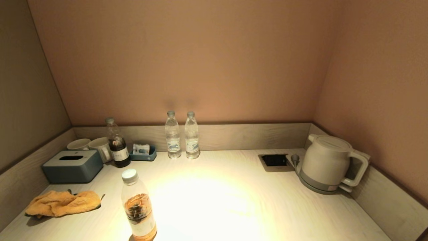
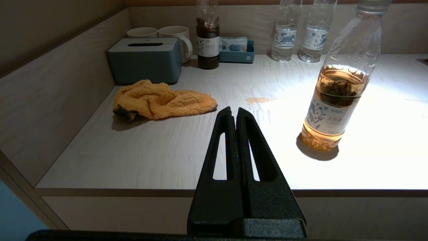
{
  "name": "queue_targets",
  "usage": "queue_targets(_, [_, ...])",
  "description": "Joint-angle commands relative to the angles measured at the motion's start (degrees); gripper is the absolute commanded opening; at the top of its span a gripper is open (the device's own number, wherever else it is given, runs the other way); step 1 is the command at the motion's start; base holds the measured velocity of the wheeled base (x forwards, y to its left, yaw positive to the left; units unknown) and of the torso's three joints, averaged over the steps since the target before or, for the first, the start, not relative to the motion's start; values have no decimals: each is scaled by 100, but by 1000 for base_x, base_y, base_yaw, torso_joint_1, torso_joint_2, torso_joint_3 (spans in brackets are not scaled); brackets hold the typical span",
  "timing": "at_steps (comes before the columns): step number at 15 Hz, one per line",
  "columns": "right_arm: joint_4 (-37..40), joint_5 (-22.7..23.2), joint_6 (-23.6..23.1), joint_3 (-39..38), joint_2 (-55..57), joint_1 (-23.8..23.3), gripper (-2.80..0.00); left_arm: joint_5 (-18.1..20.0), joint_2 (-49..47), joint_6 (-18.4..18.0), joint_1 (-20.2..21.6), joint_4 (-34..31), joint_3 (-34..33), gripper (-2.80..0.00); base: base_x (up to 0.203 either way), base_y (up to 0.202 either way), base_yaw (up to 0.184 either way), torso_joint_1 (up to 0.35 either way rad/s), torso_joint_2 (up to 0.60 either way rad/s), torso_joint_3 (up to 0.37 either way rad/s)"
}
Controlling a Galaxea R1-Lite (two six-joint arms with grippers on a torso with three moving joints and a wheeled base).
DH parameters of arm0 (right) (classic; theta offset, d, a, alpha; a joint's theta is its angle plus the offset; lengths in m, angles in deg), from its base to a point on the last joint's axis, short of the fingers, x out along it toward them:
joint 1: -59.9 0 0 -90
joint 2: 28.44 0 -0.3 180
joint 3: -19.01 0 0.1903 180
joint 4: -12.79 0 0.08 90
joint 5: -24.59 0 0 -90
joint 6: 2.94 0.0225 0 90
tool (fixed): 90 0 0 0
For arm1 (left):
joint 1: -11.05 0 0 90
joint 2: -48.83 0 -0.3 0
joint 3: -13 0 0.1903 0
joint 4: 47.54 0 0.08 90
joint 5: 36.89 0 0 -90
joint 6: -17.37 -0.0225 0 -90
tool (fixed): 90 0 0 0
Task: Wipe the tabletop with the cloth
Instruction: Pick up the bottle
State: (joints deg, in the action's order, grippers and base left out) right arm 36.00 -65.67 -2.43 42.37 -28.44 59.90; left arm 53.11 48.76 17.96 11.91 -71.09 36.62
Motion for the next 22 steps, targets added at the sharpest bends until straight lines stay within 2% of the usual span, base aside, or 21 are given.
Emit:
queue_targets(1, [-2,0,2,0,0,0,-280,0,-1,2,3,1,2,-280,0,0,0,0,0,0])
queue_targets(10, [-2,0,2,0,0,0,-280,26,-1,-130,3,-17,2,-280,0,0,0,0,0,0])
queue_targets(22, [-2,0,2,0,0,0,-280,18,-1,-77,3,1,2,-280,0,0,0,0,0,0])
